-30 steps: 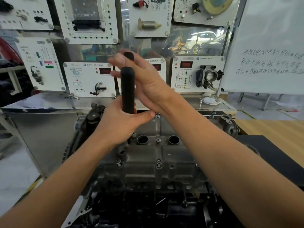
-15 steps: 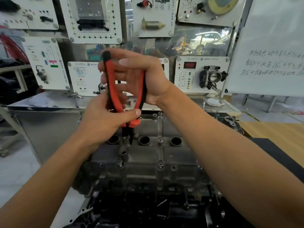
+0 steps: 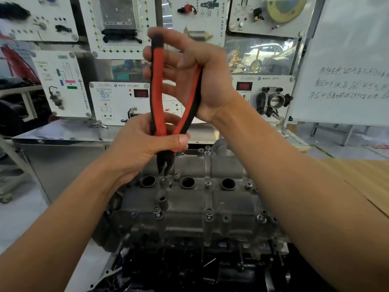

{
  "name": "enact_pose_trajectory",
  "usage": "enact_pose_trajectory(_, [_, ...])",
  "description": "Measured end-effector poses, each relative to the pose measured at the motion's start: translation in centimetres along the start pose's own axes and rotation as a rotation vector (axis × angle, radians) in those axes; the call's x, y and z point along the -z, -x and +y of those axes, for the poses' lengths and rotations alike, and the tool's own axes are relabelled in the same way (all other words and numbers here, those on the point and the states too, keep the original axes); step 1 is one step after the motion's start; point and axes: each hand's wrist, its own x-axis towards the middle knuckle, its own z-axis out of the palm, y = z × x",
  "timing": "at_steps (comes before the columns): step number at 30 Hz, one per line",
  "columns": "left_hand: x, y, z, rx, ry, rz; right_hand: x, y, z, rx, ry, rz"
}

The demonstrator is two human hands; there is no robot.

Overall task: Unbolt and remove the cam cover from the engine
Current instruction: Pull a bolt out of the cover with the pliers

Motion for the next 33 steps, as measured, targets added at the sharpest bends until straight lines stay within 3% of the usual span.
enact_pose_trajectory(4, [-2.3,-0.9,1.6,-0.095,-0.078,0.037,-0.1,1.1,-2.5,0.111,0.02,0.2])
enact_pose_trajectory(9, [-8.8,-1.8,2.6,-0.263,-0.402,0.075,3.0,6.8,-7.0,0.202,-0.027,0.52])
enact_pose_trajectory(15, [-20.7,-1.3,2.4,-0.394,-0.4,-0.191,7.9,18.0,-11.6,0.263,-0.064,1.077])
enact_pose_trajectory(21, [-34.1,0.6,3.0,-0.47,-0.408,-0.525,11.3,31.2,-18.0,0.351,0.044,1.417])
enact_pose_trajectory(27, [-48.0,6.0,2.1,-0.456,-0.445,-0.838,12.8,47.2,-23.9,0.055,0.419,1.725])
enact_pose_trajectory(33, [-57.4,15.2,-1.4,-0.345,-0.435,-1.138,12.6,61.1,-23.8,-0.22,0.381,2.022])
